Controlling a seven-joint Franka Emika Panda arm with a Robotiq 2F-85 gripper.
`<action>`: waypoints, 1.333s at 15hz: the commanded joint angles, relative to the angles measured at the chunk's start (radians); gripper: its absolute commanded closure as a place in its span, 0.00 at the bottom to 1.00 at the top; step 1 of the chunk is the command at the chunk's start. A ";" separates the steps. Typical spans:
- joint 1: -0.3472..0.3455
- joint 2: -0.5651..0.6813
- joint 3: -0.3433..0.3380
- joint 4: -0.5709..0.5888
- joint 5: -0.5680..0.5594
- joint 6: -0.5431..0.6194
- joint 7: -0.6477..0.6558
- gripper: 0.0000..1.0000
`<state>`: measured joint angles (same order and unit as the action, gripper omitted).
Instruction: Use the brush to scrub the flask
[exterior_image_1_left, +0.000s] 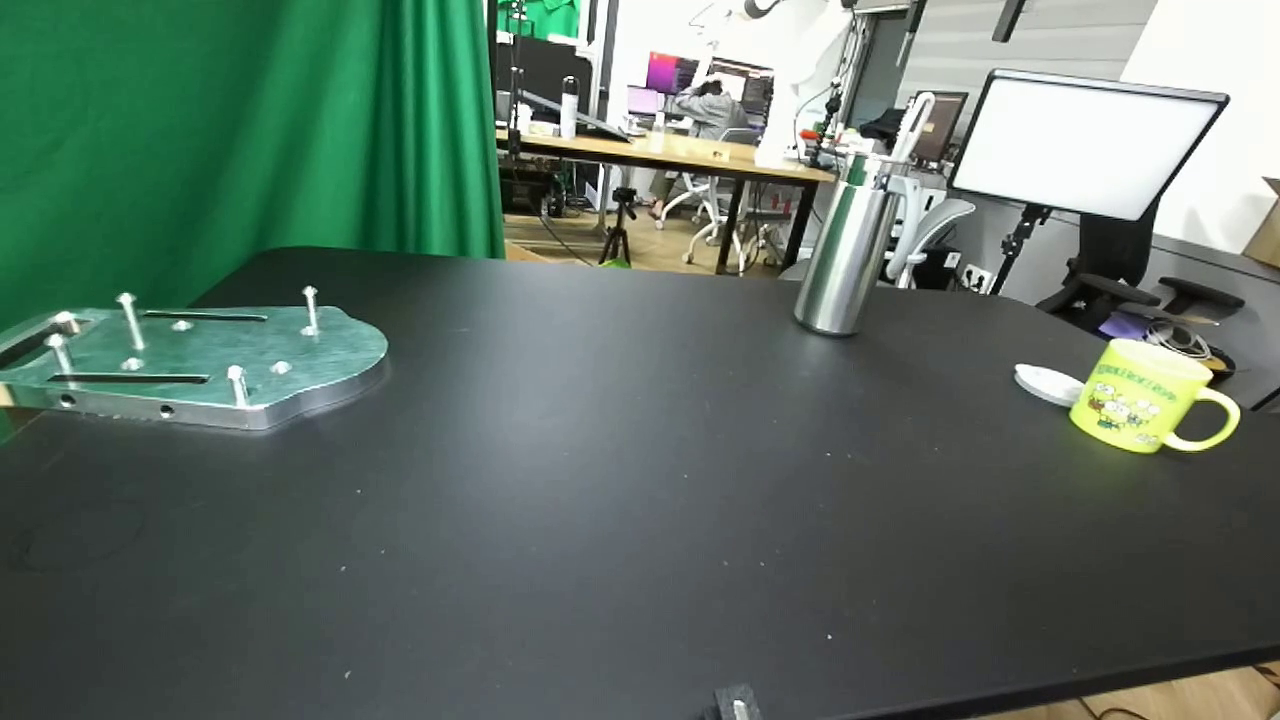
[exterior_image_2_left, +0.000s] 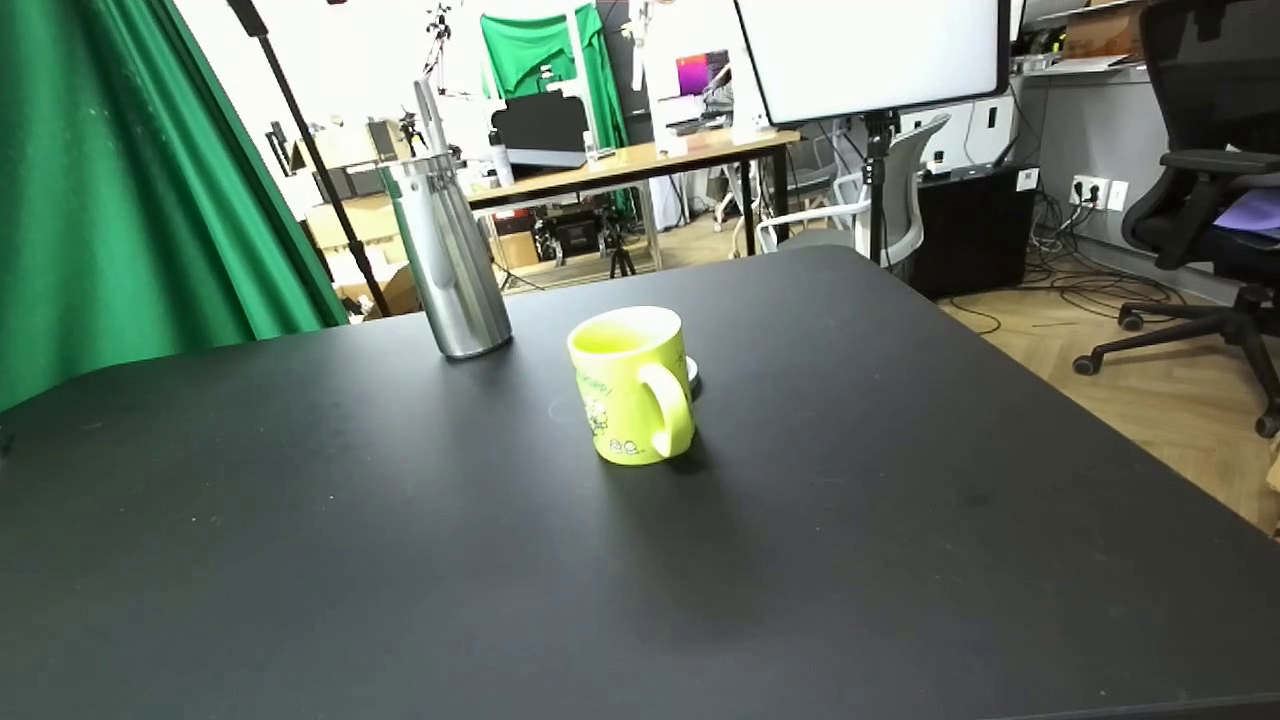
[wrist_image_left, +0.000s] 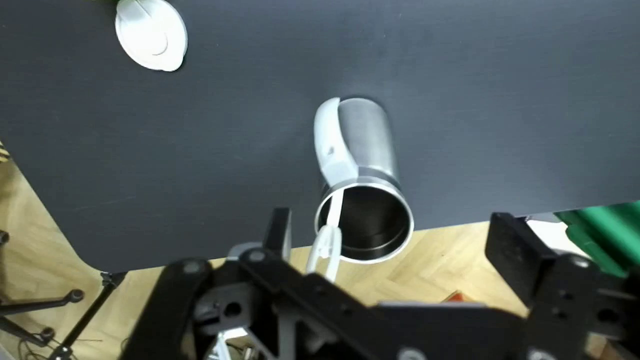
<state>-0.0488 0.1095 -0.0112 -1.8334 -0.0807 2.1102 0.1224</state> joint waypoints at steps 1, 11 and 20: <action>0.007 0.169 -0.037 0.251 0.002 -0.086 0.160 0.00; 0.046 0.274 -0.077 0.375 0.010 -0.144 0.384 0.00; 0.067 0.283 -0.099 0.380 0.024 -0.173 0.583 0.00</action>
<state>-0.0072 0.3868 -0.0835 -1.4584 -0.0722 1.9643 0.5645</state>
